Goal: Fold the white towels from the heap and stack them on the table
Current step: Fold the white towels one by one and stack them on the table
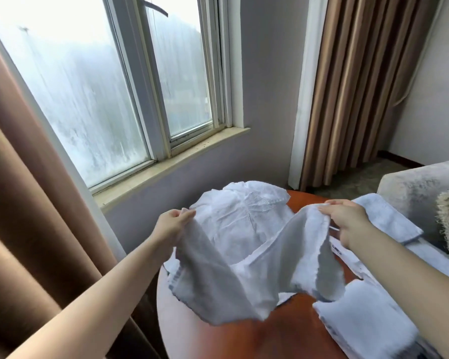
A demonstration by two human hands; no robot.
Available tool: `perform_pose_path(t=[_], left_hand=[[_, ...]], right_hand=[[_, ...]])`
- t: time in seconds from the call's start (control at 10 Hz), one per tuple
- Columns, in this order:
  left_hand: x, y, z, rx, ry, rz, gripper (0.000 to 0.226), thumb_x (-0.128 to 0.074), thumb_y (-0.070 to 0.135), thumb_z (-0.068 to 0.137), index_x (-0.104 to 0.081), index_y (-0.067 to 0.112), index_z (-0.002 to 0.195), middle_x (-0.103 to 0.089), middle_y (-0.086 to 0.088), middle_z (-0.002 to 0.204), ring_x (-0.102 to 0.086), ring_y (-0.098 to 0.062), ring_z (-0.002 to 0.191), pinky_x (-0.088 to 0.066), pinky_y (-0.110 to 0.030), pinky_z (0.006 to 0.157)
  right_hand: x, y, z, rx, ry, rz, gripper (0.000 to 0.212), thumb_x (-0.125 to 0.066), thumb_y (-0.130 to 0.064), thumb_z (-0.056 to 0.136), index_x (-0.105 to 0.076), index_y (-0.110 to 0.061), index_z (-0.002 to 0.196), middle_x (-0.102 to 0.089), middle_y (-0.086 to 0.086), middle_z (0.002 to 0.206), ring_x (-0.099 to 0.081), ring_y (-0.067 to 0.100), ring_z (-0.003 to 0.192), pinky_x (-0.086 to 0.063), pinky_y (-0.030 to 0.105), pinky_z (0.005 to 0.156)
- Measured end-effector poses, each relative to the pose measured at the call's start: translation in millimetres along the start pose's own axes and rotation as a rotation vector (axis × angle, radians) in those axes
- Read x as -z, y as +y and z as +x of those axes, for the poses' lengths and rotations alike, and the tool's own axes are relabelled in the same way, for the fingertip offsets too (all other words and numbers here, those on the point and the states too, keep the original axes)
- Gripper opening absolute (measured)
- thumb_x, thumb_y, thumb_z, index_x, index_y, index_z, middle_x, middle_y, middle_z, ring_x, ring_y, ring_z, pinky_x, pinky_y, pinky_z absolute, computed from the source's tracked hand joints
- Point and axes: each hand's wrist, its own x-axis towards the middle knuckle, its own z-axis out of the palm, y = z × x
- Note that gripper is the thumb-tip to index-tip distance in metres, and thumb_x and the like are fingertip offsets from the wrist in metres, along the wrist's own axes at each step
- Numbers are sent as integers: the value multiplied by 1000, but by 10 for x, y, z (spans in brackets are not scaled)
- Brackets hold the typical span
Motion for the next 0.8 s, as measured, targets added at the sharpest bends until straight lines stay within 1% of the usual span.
perform_pose_path(t=[0.1, 0.2, 0.3, 0.4, 0.5, 0.6, 0.7, 0.8], left_hand=[[220, -280, 110, -28, 201, 196, 21, -59, 28, 94, -52, 11, 84, -52, -3, 73, -50, -23, 73, -37, -31, 62], [547, -519, 195, 10, 386, 312, 20, -52, 31, 97, -49, 12, 93, -59, -11, 91, -56, -33, 91, -41, -38, 80], [673, -606, 153, -13, 414, 250, 17, -53, 25, 97, -50, 8, 94, -55, -7, 85, -55, -30, 90, -37, -34, 78], [403, -559, 48, -64, 237, 187, 20, -56, 24, 97, -49, 11, 83, -50, -2, 75, -48, -21, 75, -35, -32, 66], [4, -457, -82, -75, 60, 79, 24, -59, 29, 95, -46, 14, 81, -47, -4, 74, -43, -17, 66, -38, -32, 62], [-342, -305, -237, -74, -26, -8, 24, -56, 29, 97, -43, 16, 81, -38, 2, 65, -35, -10, 54, -33, -27, 50], [-580, -143, -407, -21, -121, -119, 26, -53, 24, 98, -39, 17, 77, -37, 2, 62, -32, -7, 42, -29, -18, 37], [-706, -5, -569, 46, -260, -204, 23, -52, 20, 99, -41, 17, 79, -45, 0, 68, -44, -7, 45, -39, -20, 41]], right_hand=[[217, -31, 111, 75, 186, -103, 18, -63, 2, 85, -60, -16, 87, -60, 9, 85, -55, 24, 76, -46, 28, 67], [588, -49, 319, 63, 346, -145, 23, -57, -5, 88, -64, -10, 110, -62, 15, 94, -49, 23, 83, -46, 30, 70], [846, 102, 675, 36, 365, -244, 22, -59, -10, 86, -62, -11, 108, -61, 22, 120, -48, 24, 88, -49, 46, 90], [523, 103, 400, 59, 226, -265, 26, -64, -5, 86, -65, -3, 112, -59, 14, 95, -53, 25, 84, -50, 45, 90], [128, 191, 171, 18, 45, -168, 19, -70, -2, 81, -67, -6, 99, -60, 12, 85, -58, 27, 79, -52, 37, 77], [-178, 261, -24, -45, -153, -139, 19, -69, 1, 82, -64, -7, 99, -62, 11, 81, -57, 22, 68, -47, 29, 62], [-387, 274, -207, -121, -304, -93, 21, -67, 2, 84, -58, -9, 99, -62, 10, 79, -57, 19, 64, -47, 29, 58], [-534, 300, -338, -169, -385, -99, 19, -67, 2, 84, -55, -10, 93, -60, 9, 74, -55, 19, 61, -45, 28, 54]])
